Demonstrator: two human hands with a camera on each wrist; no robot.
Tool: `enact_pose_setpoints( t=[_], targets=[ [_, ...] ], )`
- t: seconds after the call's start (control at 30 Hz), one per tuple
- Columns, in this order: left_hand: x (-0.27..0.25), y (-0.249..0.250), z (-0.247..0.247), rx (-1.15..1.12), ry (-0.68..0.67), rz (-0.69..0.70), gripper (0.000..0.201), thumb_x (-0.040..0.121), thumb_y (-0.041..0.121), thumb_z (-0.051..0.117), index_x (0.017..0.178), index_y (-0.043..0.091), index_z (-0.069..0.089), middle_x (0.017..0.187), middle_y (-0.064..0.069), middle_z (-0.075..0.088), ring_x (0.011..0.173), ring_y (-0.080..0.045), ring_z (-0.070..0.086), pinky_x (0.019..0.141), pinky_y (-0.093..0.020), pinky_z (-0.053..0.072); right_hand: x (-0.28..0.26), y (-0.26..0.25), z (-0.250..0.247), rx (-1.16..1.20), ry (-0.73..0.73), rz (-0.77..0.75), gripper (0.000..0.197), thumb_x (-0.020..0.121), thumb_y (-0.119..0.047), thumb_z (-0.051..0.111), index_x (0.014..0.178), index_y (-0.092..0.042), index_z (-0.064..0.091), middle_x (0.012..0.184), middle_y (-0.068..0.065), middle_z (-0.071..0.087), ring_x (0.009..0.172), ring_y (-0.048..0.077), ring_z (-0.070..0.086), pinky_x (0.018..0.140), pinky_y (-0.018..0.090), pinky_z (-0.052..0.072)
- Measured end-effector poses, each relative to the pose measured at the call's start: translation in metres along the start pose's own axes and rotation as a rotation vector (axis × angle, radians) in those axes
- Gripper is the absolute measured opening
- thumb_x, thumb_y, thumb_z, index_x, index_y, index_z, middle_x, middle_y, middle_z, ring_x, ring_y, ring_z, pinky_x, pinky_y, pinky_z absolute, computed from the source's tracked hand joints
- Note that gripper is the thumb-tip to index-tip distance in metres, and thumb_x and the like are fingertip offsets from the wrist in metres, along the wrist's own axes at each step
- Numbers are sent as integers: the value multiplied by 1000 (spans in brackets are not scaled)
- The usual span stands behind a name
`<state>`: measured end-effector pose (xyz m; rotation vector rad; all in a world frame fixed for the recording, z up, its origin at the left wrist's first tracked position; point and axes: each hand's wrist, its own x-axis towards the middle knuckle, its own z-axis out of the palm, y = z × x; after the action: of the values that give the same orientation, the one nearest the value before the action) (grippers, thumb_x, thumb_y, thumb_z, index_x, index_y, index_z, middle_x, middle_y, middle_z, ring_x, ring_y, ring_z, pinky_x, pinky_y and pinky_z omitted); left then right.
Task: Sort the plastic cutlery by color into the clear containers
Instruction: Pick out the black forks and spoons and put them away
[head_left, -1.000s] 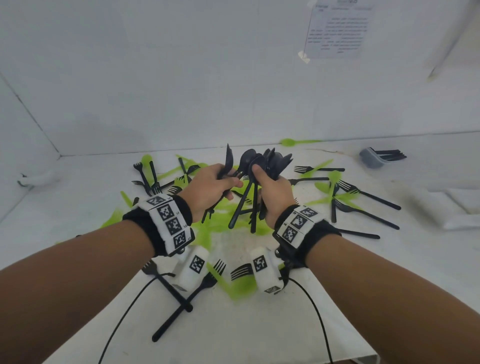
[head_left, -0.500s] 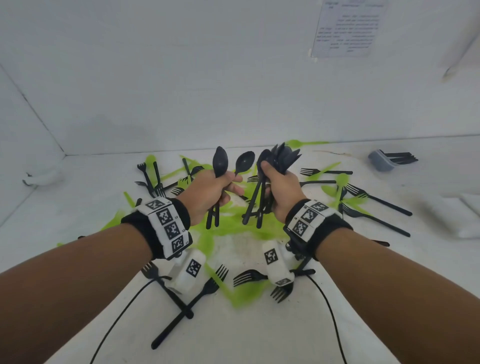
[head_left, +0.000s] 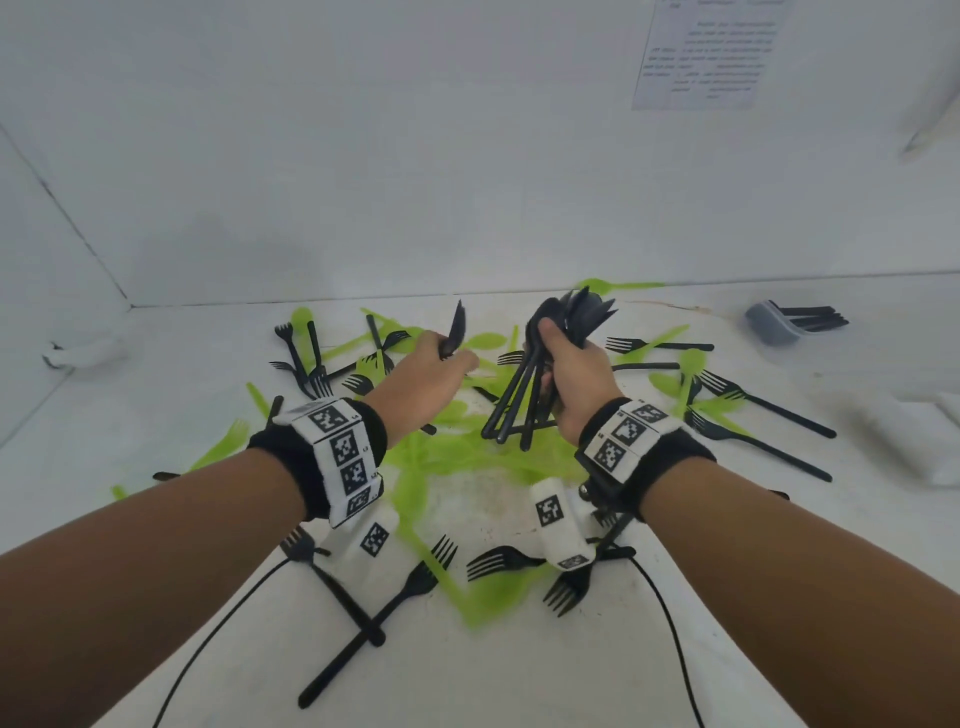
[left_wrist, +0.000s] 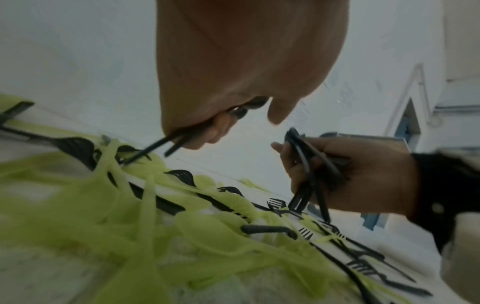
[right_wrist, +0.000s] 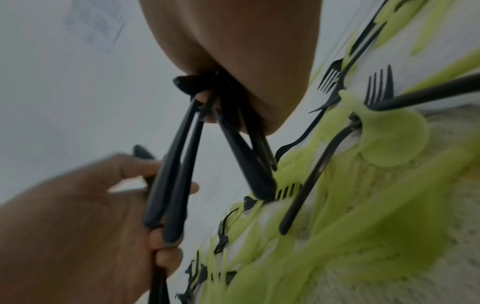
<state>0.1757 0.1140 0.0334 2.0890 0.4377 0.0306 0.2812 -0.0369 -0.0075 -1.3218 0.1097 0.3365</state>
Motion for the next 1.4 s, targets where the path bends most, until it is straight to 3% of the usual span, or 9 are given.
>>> enact_pose_setpoints(
  t=[0.13, 0.27, 0.47, 0.63, 0.8, 0.97, 1.1, 1.2, 1.4],
  targets=[
    [6, 1, 7, 137, 22, 71, 55, 98, 33, 28, 136, 4, 54, 124, 1, 49, 111, -18, 46, 104, -43, 41, -18, 4, 20, -119, -104, -58, 26, 97, -41, 66, 95, -16, 68, 64, -2, 49, 45, 12, 42, 49, 27, 40],
    [8, 3, 14, -40, 127, 76, 39, 99, 25, 36, 132, 18, 57, 116, -6, 66, 104, -23, 64, 85, -41, 54, -26, 9, 33, -124, -87, -77, 26, 98, -40, 64, 94, -15, 69, 52, -8, 46, 47, 13, 42, 52, 30, 39],
    [13, 3, 23, -390, 75, 50, 19, 102, 16, 56, 117, 5, 60, 92, -1, 63, 73, -12, 55, 65, -23, 45, -30, 10, 36, -135, -57, -108, 16, 101, -31, 61, 95, -17, 68, 60, -12, 58, 46, 5, 50, 49, 21, 41],
    [11, -5, 13, -373, 89, 32, 12, 105, 18, 56, 107, 7, 61, 91, -4, 70, 77, -14, 65, 69, -20, 55, -13, -2, 16, -9, 91, -57, 16, 98, -35, 65, 95, -20, 66, 71, -5, 53, 55, 13, 43, 54, 28, 39],
    [8, -8, 11, -296, -33, 57, 19, 103, 13, 59, 117, 13, 70, 95, 4, 76, 79, -8, 71, 79, -21, 56, -10, -3, 12, -74, -55, -89, 20, 98, -33, 66, 92, -14, 67, 70, 2, 49, 50, 13, 40, 52, 30, 38],
    [-2, 5, 19, -306, -207, 137, 24, 105, 9, 53, 120, 15, 70, 100, 6, 77, 82, -6, 70, 89, -23, 54, -14, 2, 22, -46, -87, -53, 23, 96, -37, 67, 99, -14, 71, 83, 7, 69, 71, 31, 63, 79, 52, 58],
    [1, 11, 10, -416, -256, 9, 27, 103, 26, 58, 128, 20, 62, 123, -8, 71, 101, -17, 67, 103, -38, 50, -15, -4, 10, -38, -134, -29, 35, 96, -39, 68, 109, -6, 70, 89, 13, 50, 52, 14, 43, 57, 34, 41],
    [6, 23, 15, -560, -264, -36, 36, 99, 17, 62, 132, 14, 50, 111, -10, 67, 95, -21, 64, 102, -45, 50, -22, -5, 8, -28, -207, -32, 39, 96, -38, 69, 115, -4, 70, 91, 12, 52, 50, 11, 43, 56, 31, 38],
    [0, 43, 41, -598, -360, 2, 11, 96, 1, 49, 102, 9, 55, 85, -11, 52, 75, -23, 54, 72, -34, 47, -38, -15, -10, 35, -320, 45, 22, 99, -33, 66, 99, -11, 68, 63, -2, 55, 47, 10, 41, 45, 21, 38]
  ],
)
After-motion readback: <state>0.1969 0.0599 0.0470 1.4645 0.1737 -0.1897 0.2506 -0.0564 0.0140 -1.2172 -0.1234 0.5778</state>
